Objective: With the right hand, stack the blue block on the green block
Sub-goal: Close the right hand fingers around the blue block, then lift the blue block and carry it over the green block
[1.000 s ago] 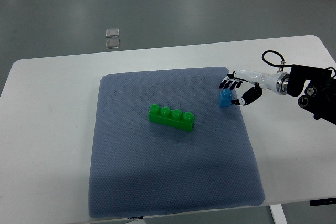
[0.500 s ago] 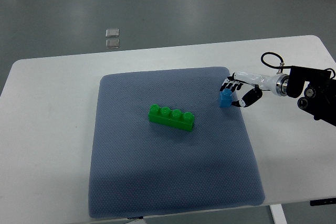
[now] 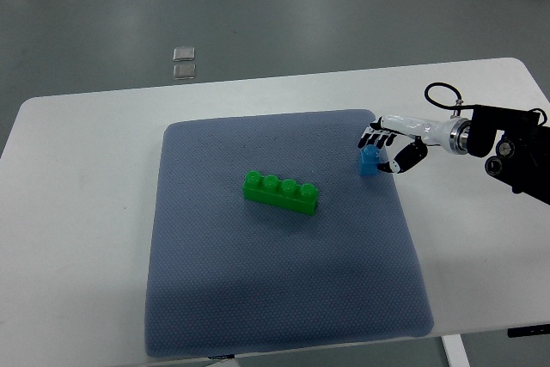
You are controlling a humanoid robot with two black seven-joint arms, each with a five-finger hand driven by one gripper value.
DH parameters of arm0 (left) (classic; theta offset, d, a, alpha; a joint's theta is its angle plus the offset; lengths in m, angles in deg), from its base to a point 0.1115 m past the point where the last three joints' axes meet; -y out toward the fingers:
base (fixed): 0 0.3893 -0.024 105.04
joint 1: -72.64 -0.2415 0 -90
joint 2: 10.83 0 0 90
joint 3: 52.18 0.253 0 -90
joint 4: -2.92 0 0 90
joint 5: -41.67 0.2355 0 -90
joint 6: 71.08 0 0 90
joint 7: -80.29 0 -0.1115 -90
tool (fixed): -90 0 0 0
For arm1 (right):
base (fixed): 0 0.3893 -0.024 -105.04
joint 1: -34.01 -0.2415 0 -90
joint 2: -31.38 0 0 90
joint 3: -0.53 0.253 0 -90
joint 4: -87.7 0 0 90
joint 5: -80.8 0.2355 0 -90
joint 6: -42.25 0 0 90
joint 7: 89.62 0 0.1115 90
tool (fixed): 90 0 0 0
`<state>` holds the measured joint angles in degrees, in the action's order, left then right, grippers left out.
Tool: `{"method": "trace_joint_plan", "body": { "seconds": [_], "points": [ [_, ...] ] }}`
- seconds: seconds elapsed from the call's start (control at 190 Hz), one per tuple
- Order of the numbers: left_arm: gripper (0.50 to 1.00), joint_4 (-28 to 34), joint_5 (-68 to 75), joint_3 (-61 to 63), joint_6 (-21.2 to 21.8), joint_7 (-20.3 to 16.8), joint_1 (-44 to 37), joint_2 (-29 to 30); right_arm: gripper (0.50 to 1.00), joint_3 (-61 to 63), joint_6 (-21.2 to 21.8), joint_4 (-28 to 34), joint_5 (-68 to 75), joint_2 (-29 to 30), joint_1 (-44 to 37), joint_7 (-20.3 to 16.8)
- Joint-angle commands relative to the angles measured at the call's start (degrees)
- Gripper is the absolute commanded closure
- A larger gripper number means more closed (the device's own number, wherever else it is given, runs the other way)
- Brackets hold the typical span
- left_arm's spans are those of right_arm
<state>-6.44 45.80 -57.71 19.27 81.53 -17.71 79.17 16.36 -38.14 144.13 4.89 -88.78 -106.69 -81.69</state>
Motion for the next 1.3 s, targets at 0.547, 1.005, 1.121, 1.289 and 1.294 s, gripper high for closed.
{"method": "trace_joint_plan", "body": {
  "seconds": [0.547, 1.005, 1.121, 1.289, 1.294],
  "points": [
    [0.5, 0.0, 0.0, 0.0, 0.0, 0.0, 0.0, 0.0, 0.84, -0.6, 0.1, 0.1, 0.0, 0.2, -0.3, -0.1],
    [0.5, 0.0, 0.0, 0.0, 0.0, 0.1, 0.0, 0.0, 0.942, -1.2, 0.0, 0.1, -0.5, 1.0, -0.7, 0.1],
    [0.5, 0.0, 0.0, 0.0, 0.0, 0.0, 0.0, 0.0, 1.0, -1.2, 0.1, 0.1, -0.7, 1.0, -0.8, 0.2],
    [0.5, 0.0, 0.0, 0.0, 0.0, 0.0, 0.0, 0.0, 1.0, -1.2, 0.2, 0.1, -1.8, 1.1, -1.2, 0.6],
    [0.5, 0.0, 0.0, 0.0, 0.0, 0.0, 0.0, 0.0, 1.0, -1.2, 0.2, 0.1, -1.8, 1.1, -1.2, 0.6]
  ]
}}
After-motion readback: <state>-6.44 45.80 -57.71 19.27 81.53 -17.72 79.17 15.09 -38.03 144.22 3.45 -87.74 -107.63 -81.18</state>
